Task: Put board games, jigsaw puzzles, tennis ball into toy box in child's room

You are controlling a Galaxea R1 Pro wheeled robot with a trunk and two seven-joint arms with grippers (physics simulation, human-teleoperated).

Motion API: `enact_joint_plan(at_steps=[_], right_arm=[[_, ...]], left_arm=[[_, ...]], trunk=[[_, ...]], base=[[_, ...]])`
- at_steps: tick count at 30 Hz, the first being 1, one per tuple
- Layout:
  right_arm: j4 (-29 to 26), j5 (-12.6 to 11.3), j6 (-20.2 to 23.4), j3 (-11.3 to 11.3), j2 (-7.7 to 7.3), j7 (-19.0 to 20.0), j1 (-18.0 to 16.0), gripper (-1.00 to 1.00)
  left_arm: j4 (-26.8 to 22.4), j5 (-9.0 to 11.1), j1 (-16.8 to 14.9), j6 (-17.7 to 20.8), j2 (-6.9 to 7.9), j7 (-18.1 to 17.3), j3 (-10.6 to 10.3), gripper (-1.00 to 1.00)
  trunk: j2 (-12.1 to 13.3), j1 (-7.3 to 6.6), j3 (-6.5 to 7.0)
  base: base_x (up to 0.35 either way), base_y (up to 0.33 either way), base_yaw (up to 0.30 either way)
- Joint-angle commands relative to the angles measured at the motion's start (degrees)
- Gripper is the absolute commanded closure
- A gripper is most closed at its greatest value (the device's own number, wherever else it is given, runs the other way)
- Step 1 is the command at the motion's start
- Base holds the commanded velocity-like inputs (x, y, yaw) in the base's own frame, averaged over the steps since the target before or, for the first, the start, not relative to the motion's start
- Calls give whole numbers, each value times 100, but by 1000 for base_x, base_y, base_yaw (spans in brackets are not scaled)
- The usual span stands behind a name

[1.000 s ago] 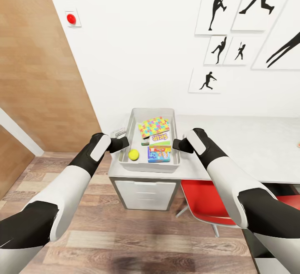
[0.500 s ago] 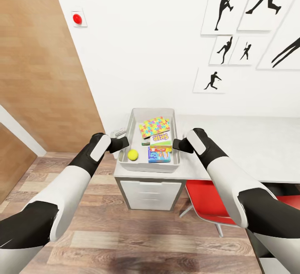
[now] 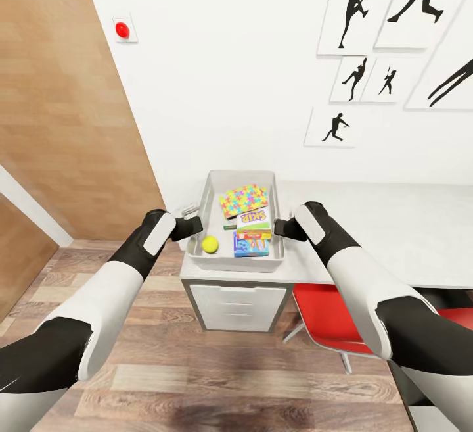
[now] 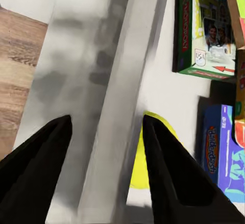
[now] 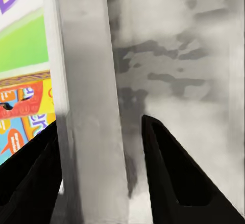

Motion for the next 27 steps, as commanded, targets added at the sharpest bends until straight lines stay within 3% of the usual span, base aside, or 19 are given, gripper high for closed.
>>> enact_joint_plan(at_steps=[1, 20, 27], right_arm=[[-6, -44, 14, 28, -5, -55, -6, -100], [-27, -44, 14, 28, -5, -55, -32, -100], [-409, -44, 19, 19, -32, -64, 11, -100]], left_arm=[[-15, 33, -5, 10, 2, 56, -23, -100], [-41, 33, -5, 13, 9, 53, -10, -100], [-181, 33, 13, 18, 20, 34, 22, -100]], trunk=[[-11, 3, -10], [-11, 3, -10], [-11, 3, -10]], base=[[0, 0, 0], [0, 0, 0], [0, 0, 0]])
